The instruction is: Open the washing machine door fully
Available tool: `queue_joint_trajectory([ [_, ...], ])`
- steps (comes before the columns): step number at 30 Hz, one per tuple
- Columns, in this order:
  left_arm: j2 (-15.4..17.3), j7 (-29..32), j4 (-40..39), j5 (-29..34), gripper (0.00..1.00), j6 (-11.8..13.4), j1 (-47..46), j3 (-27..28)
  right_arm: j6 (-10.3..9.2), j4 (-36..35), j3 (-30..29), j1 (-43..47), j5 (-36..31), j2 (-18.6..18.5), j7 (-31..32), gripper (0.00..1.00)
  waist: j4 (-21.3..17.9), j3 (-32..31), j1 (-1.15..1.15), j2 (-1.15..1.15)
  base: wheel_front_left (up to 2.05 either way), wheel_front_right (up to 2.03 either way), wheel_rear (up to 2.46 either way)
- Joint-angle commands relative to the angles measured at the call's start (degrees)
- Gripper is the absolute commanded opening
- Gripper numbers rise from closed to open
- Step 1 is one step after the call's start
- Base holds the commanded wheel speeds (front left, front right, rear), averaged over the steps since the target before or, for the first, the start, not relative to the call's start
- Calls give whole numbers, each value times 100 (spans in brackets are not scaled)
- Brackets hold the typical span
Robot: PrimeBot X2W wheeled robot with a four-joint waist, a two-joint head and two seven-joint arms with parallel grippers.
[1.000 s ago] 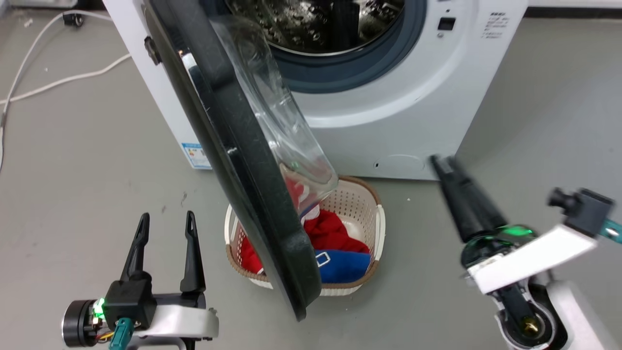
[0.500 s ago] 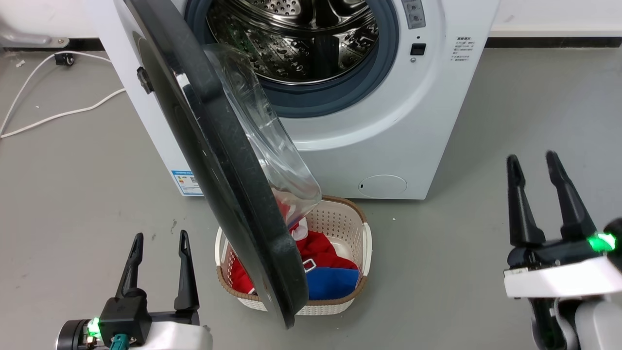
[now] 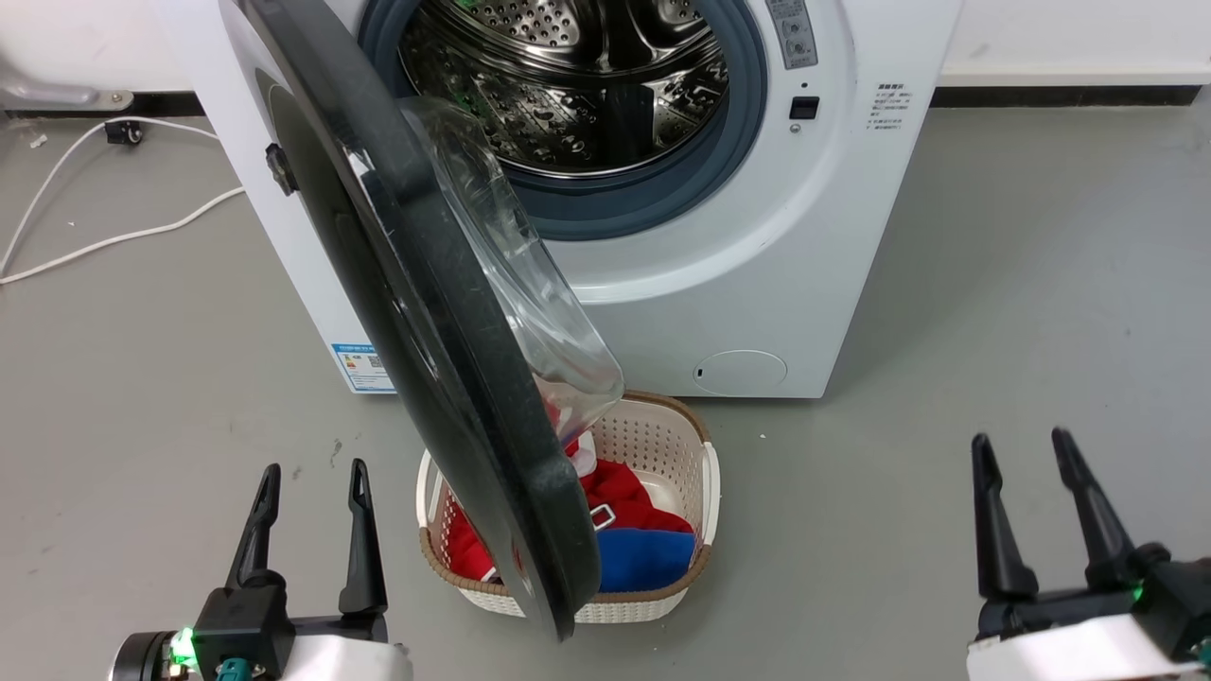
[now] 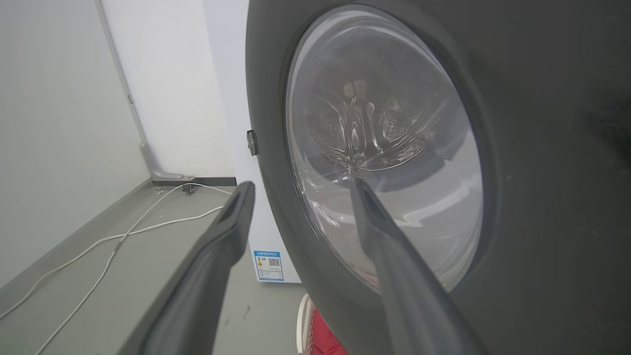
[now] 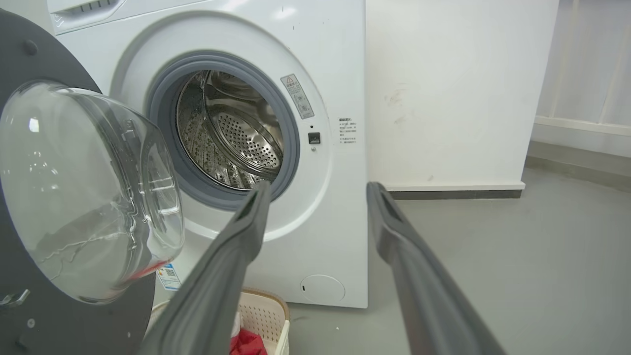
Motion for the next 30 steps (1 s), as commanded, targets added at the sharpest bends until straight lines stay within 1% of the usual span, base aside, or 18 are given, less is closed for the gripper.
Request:
queue_joint_trajectory([
  [1,0,-16,-4,19,100,-18,48,7,-1,3,15,166,-56,55,-10,100,8,-12,0,0,0,0,0],
  [6,0,-16,13,15,100,-19,71,-1,-1,-59,43,426,-236,105,-11,100,24,-52,0,0,0,0,0],
  [13,0,-16,28,-21,100,16,121,1,-1,-39,0,626,-33,112,-10,100,30,-87,0,0,0,0,0],
  [20,0,-16,88,-107,100,63,175,26,-1,16,-6,672,13,112,-10,100,14,-112,0,0,0,0,0],
  [21,0,-16,94,-101,61,57,171,32,-1,19,0,674,4,113,-11,100,13,-113,0,0,0,0,0],
  [22,1,-16,70,-63,3,79,154,58,-1,17,6,671,-6,112,-11,100,13,-113,0,0,0,0,0],
  [23,0,-16,73,-32,0,81,149,72,-1,19,11,667,-12,112,-11,100,11,-116,0,0,0,0,0],
  [27,14,-16,-133,95,0,186,-24,213,-1,33,17,668,-12,112,-11,100,26,-127,0,0,0,0,0],
  [30,95,-15,-482,157,0,227,-170,331,-1,61,31,688,-20,112,-10,100,47,-142,0,0,0,0,0],
])
